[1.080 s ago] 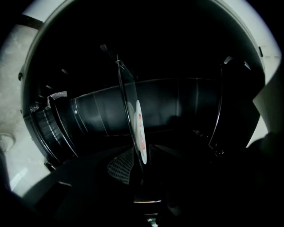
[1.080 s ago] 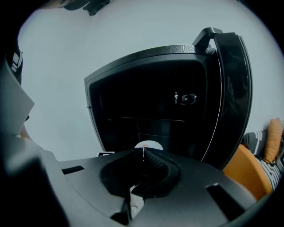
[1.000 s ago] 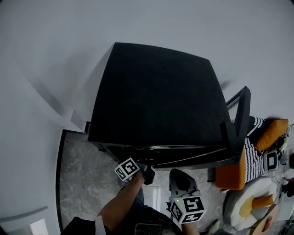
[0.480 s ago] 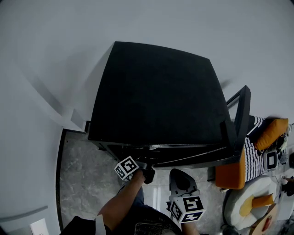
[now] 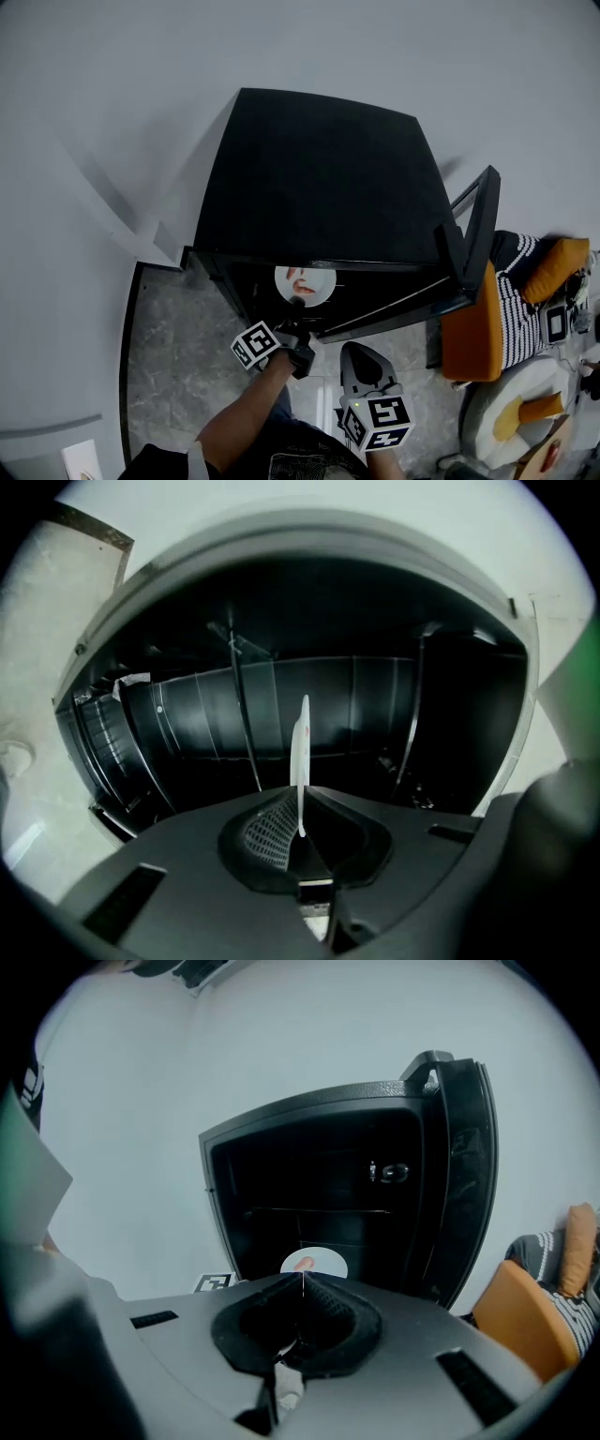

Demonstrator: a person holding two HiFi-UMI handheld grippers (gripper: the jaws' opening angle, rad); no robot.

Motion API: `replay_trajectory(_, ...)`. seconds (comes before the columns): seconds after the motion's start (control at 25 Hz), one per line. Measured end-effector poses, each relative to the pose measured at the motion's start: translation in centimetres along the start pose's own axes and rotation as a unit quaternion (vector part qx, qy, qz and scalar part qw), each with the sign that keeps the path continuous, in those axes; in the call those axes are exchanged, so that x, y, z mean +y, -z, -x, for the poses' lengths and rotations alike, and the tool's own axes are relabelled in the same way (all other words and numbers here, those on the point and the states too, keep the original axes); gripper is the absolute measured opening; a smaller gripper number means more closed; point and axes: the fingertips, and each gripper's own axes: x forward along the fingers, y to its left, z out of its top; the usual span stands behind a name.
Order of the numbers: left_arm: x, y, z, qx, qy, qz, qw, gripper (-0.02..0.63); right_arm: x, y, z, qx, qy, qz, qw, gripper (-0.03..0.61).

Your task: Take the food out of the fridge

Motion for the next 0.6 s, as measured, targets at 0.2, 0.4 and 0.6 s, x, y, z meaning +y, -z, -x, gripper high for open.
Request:
replay_trajectory(0.2,-2.0,1.1,2.6,-0.01,0.009,-0.003,0.9999,0.023,1.0,0.4,2.5,-0.013,-0.009,0.001,1.0,0.023)
replay_trajectory(0.4,-3.8,2.7,5.3,-0.016,0.015,-0.006,0.9998,0.023,1.5,1.0,5.1,-0.024,-0.013,-0.002,1.0,0.023)
replay_trajectory(0.6,-5.3,4.4,8.0,-0.019,0.02,-0.012,0.9995,0.023,1.9,1.7,7.7,-0.038,-0.015,-0.005,0.999,0.023)
